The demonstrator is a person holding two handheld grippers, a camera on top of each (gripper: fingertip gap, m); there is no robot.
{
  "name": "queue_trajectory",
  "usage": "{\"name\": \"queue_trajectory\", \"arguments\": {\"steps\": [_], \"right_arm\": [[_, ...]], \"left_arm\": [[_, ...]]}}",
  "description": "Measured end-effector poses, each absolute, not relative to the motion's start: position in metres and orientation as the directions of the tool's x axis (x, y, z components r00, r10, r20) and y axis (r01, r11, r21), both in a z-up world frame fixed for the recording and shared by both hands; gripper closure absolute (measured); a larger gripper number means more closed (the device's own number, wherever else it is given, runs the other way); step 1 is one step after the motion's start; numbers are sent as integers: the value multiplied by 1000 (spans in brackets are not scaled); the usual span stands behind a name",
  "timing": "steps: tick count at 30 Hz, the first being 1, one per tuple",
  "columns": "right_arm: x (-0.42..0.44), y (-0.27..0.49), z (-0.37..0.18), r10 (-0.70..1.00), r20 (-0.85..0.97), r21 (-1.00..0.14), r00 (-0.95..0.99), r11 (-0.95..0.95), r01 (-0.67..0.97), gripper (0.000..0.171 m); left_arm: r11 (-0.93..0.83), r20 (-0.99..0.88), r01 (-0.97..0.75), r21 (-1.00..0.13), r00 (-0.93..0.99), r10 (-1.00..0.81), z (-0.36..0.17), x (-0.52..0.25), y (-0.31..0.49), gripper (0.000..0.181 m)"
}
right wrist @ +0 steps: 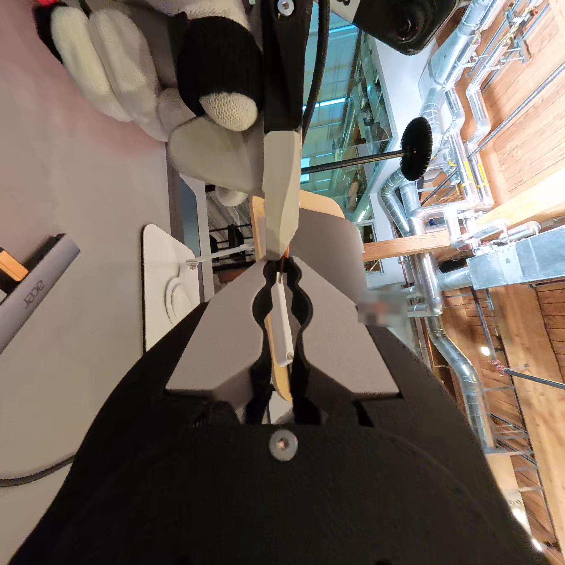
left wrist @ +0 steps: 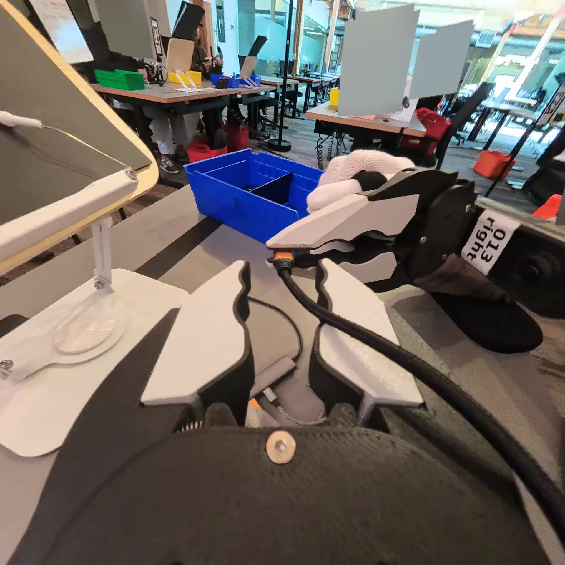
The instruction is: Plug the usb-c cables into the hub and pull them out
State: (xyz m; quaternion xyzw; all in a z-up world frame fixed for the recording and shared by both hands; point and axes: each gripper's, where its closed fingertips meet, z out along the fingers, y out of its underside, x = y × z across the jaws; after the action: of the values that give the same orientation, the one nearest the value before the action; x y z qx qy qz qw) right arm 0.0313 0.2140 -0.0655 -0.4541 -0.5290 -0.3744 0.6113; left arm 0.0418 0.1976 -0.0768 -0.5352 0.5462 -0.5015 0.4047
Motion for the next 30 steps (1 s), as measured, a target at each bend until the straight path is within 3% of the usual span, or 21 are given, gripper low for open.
{"name": "queue_trajectory", "arguments": {"steps": [10, 21, 22, 23, 25, 27, 30], "right_arm": [[32, 214, -65, 1, 992, -121, 126, 292, 949, 168], [32, 213, -63, 39, 983, -184, 181, 322, 929, 168], [33, 213, -62, 39, 980, -196, 194, 326, 925, 165], [34, 213, -60, 39, 978, -206, 205, 332, 920, 153], [46, 216, -56, 59, 970, -241, 234, 308, 920, 152], [56, 218, -59, 146, 953, -299, 267, 292, 908, 150], [74, 220, -70, 275, 930, -311, 245, 229, 922, 134]], "left_arm": [[-115, 117, -65, -991, -26, -993, -71, 42, 199, 167], [-87, 87, -10, -996, -3, -996, -67, 41, 198, 169], [-83, 83, -18, -996, 2, -997, -67, 42, 199, 169], [-71, 71, -26, -997, 10, -997, -66, 41, 201, 169], [-46, 45, -29, -999, 37, -998, -61, 37, 211, 169], [28, -33, -72, -997, 73, -997, -60, 35, 223, 169], [61, -71, -110, -992, 89, -993, -55, 39, 240, 169]]}}
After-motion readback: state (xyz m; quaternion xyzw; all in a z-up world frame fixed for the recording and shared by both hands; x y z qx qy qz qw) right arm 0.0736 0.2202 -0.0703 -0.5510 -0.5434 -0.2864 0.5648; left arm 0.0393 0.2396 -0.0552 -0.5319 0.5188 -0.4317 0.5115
